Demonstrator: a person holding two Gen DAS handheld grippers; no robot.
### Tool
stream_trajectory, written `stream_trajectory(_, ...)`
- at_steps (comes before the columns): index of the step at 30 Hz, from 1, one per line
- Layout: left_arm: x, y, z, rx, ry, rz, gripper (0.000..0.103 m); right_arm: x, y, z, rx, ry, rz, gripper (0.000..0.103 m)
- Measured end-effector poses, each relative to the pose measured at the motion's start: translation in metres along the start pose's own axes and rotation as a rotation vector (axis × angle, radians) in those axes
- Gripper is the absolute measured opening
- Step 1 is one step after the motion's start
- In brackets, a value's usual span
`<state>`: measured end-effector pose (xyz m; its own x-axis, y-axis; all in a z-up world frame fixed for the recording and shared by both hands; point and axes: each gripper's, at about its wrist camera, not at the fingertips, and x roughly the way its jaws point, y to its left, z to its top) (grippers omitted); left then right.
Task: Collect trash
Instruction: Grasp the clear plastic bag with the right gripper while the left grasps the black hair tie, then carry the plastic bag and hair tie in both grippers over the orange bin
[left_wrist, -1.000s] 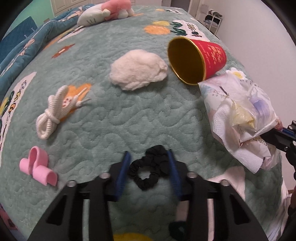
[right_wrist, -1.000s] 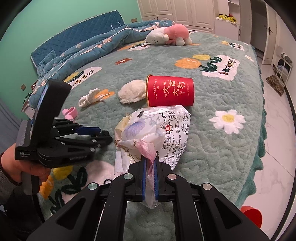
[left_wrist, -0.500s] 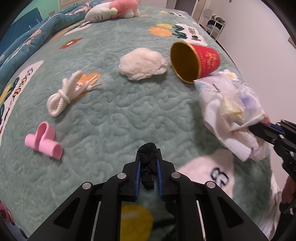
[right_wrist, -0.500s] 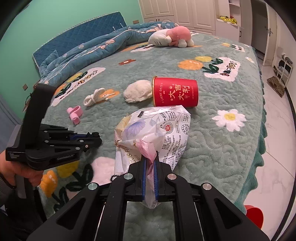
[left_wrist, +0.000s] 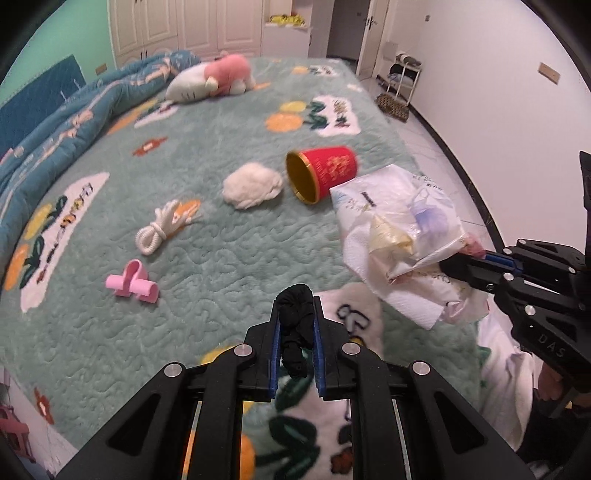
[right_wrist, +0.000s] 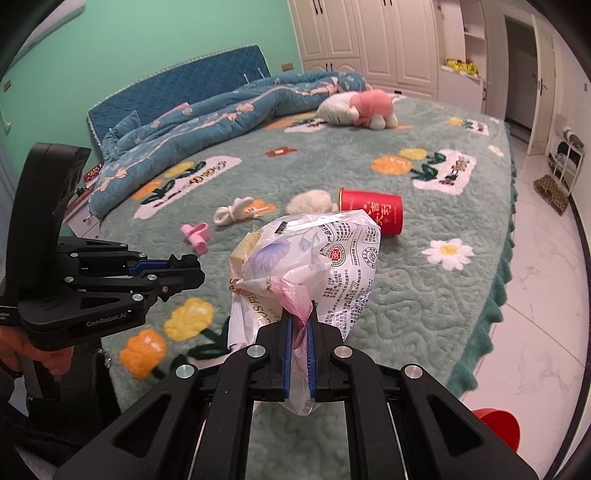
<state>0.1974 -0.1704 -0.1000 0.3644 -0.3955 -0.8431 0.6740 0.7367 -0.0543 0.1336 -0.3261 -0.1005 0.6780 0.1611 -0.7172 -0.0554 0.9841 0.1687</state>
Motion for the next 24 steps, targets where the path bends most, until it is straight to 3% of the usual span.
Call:
stream_trajectory(13,-0.048,-0.049,-0.013,0.099,-0.090,-0.013,0.016,-0.074,0.014,-0.024,0.003,-0.097,-0.033,0.007)
stream_trajectory(24,-0.048,-0.120,0.003,0.228,-0.118,-0.086,0.016,-0.135,-0.030,-0.054,0.095,-0.173,-0.127,0.007)
